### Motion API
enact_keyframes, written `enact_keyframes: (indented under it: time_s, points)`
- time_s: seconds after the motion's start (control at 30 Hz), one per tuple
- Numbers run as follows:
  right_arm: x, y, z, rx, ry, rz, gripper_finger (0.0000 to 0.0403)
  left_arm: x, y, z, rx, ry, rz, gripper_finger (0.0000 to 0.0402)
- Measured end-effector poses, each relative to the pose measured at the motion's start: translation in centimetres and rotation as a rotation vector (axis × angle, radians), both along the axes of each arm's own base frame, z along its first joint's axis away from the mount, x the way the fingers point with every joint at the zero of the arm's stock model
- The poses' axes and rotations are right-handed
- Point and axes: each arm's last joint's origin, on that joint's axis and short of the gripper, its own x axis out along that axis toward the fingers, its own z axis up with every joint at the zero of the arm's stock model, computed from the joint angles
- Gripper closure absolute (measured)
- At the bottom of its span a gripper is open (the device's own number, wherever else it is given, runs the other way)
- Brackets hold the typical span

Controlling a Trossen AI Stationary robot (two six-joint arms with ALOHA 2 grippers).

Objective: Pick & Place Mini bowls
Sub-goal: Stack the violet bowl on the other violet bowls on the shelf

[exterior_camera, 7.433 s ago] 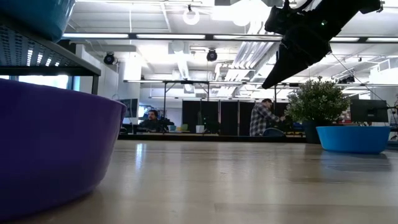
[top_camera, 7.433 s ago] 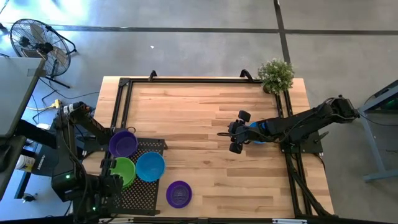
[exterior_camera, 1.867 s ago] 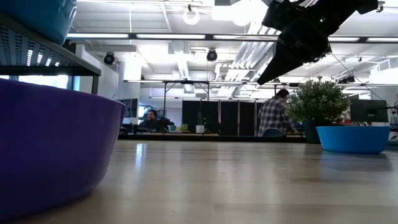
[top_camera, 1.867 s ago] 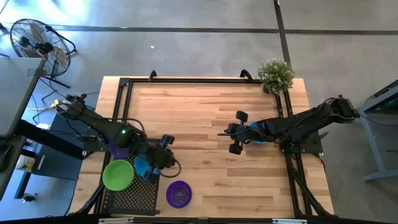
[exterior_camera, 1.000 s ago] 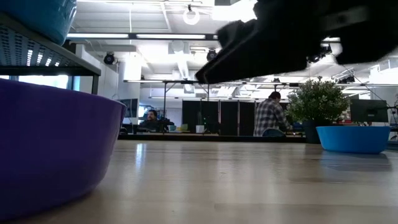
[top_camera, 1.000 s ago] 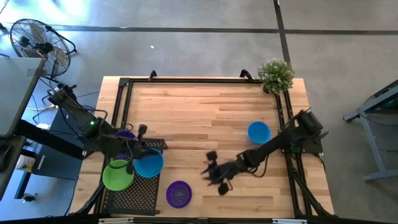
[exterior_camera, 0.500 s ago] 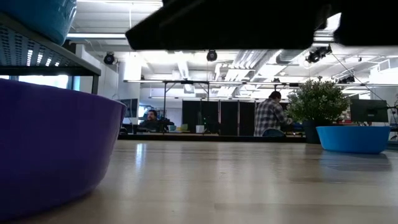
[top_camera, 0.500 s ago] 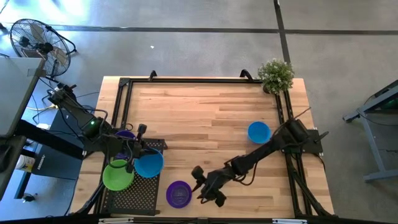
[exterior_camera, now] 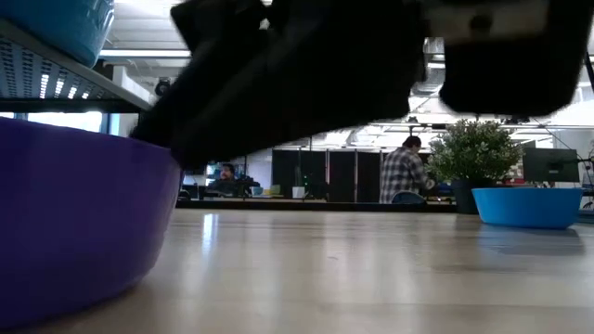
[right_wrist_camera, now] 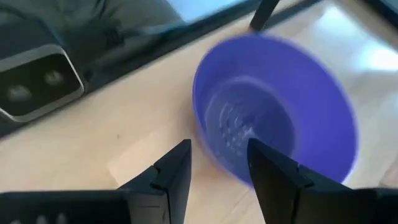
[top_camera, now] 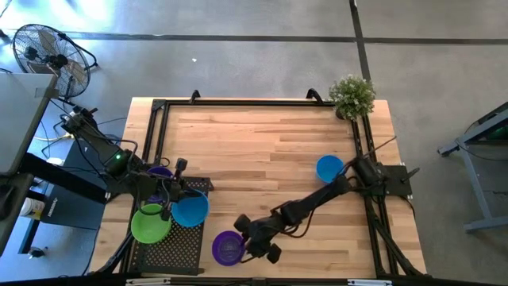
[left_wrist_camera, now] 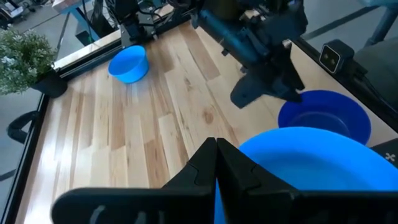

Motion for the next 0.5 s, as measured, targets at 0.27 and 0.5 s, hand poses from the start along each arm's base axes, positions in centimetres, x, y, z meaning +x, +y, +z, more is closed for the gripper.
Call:
enact_keyframes:
  time_s: [0.27, 0.5]
  points:
    - [0.46, -0.4, -0.29, -0.02, 0.032, 0.008, 0.0282, -0.01, 0.01, -0.02, 0.001, 0.002, 0.0, 0.0401]
    - [0.45, -0.39, -0.29, -0.022, 0.032, 0.012, 0.0354, -0.01, 0.01, -0.02, -0.002, 0.003, 0.0, 0.0401]
